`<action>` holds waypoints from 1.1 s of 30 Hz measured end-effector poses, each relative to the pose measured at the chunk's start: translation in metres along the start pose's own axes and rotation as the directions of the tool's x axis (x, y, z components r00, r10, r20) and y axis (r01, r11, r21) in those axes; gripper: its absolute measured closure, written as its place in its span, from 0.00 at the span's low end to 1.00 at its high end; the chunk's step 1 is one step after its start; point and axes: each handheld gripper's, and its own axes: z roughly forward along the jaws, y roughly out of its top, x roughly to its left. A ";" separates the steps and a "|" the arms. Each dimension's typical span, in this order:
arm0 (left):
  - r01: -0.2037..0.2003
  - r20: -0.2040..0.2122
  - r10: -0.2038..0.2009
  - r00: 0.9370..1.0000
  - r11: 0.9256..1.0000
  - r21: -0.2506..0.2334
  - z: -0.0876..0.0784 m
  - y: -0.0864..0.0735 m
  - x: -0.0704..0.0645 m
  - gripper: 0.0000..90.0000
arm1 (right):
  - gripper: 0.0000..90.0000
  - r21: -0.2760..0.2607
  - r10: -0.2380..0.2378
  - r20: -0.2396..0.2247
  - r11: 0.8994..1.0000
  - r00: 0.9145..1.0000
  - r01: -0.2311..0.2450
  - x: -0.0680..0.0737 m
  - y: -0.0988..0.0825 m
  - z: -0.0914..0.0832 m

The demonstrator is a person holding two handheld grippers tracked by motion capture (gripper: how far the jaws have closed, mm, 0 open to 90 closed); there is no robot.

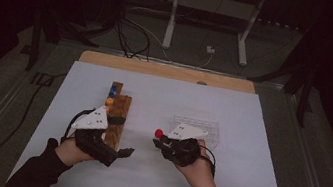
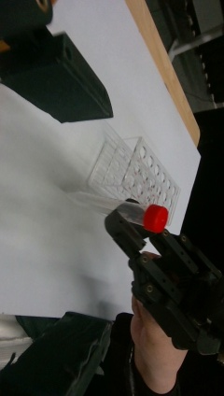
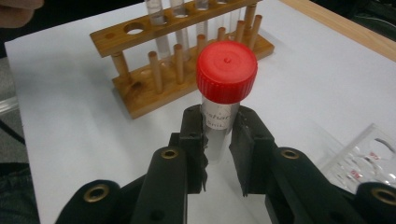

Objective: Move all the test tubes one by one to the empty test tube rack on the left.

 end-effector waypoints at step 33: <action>-0.060 0.041 0.060 0.997 0.998 -0.003 0.044 0.013 -0.001 0.58 | 0.83 0.013 -0.011 -0.046 1.000 0.999 0.012 0.011 -0.001 0.005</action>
